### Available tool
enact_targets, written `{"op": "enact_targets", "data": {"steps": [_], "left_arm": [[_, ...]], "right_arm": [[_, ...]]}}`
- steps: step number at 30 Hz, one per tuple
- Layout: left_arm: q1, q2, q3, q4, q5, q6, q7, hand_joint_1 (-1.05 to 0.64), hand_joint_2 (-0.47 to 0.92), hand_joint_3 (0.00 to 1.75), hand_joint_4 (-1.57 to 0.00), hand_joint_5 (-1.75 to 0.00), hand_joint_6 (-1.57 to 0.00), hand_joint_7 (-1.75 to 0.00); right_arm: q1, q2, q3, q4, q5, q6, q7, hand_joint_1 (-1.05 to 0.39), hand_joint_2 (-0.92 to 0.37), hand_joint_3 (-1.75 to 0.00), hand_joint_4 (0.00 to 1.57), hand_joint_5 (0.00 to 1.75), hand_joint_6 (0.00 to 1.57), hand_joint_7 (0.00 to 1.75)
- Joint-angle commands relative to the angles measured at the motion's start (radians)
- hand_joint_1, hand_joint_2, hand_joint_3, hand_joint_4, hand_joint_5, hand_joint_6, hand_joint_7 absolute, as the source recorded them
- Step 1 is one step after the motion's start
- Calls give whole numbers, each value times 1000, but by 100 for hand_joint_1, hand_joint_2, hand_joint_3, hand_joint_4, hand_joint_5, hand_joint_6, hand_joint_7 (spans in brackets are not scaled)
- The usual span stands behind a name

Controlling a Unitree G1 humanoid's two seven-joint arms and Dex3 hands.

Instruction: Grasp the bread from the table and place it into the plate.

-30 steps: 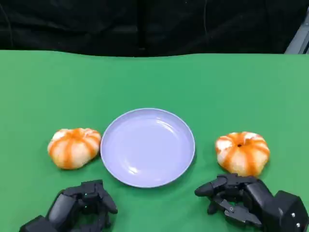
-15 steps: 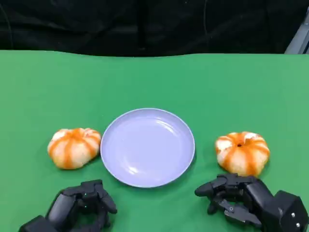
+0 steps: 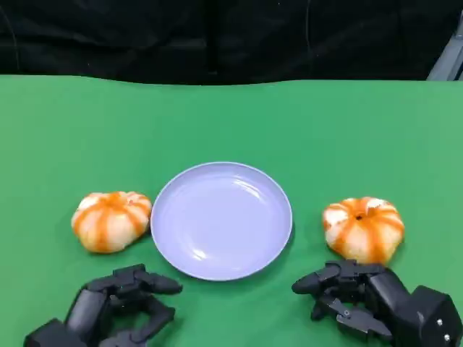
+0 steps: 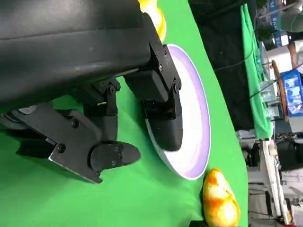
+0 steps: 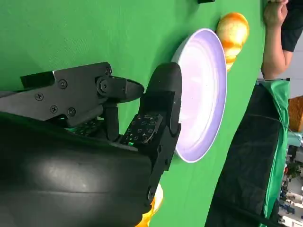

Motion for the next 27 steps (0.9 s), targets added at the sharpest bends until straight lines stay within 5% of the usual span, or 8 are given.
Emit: {"op": "enact_targets", "data": {"steps": [1, 8, 25, 27], "left_arm": [[-1, 4, 19, -22, -45, 11, -36, -31, 92, 22, -84, -35, -86, -2], [-6, 6, 47, -30, -65, -79, -22, -51, 92, 23, -81, -18, -65, 0], [-36, 22, 119, -93, -159, -161, -50, -71, 92, 24, -63, -6, -46, 0], [-67, 82, 122, -71, -55, -208, 17, -73, 92, 27, -58, -3, -46, 0]], "right_arm": [[11, -17, -4, 24, -5, 21, 4, -3, -92, -41, 76, 128, 102, 49], [12, -18, -3, 25, -10, 15, -2, -3, -92, -41, 75, 132, 102, 50], [12, -14, -6, 18, -4, 26, 1, -3, -92, -41, 75, 130, 103, 51], [7, -15, -5, 22, -7, 23, -1, -3, -92, -42, 75, 130, 102, 51]]}}
